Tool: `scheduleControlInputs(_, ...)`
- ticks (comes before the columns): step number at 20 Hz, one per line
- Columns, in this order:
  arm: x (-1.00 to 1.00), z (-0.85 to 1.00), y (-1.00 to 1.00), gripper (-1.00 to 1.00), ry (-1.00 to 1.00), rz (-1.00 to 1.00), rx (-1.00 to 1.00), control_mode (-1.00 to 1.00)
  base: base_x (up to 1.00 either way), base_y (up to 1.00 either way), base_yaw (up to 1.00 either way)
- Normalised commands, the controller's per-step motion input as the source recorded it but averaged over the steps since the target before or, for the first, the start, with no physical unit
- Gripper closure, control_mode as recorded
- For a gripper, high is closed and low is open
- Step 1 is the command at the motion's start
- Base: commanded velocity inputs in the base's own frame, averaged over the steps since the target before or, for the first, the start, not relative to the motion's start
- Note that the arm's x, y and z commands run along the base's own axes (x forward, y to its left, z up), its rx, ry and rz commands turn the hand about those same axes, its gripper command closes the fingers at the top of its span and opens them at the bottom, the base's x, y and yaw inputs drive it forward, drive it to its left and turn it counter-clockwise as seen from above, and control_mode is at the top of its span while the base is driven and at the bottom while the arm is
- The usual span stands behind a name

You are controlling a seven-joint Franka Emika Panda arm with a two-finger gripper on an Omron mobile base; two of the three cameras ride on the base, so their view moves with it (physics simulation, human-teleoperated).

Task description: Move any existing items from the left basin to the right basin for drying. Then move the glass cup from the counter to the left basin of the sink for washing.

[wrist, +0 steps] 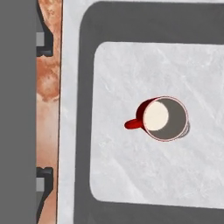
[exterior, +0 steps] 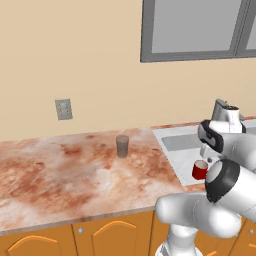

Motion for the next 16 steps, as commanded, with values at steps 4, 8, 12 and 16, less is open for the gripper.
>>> scheduleControlInputs(4, 0.00, -0.22, -0.02, -1.00, 0.00, 0.00, 0.00, -1.00, 0.00, 0.00, 0.00)
scheduleControlInputs(8, 0.00, -0.20, 0.00, -1.00, 0.00, 0.01, 0.00, -1.00, 0.00, 0.00, 0.00)
scheduleControlInputs(12, 0.00, -0.17, -0.02, -1.00, 0.00, 0.01, 0.01, -1.00, 0.00, 0.00, 0.00)
scheduleControlInputs(16, 0.00, -0.18, 0.00, -1.00, 0.00, 0.01, 0.01, -1.00, 0.00, 0.00, 0.00)
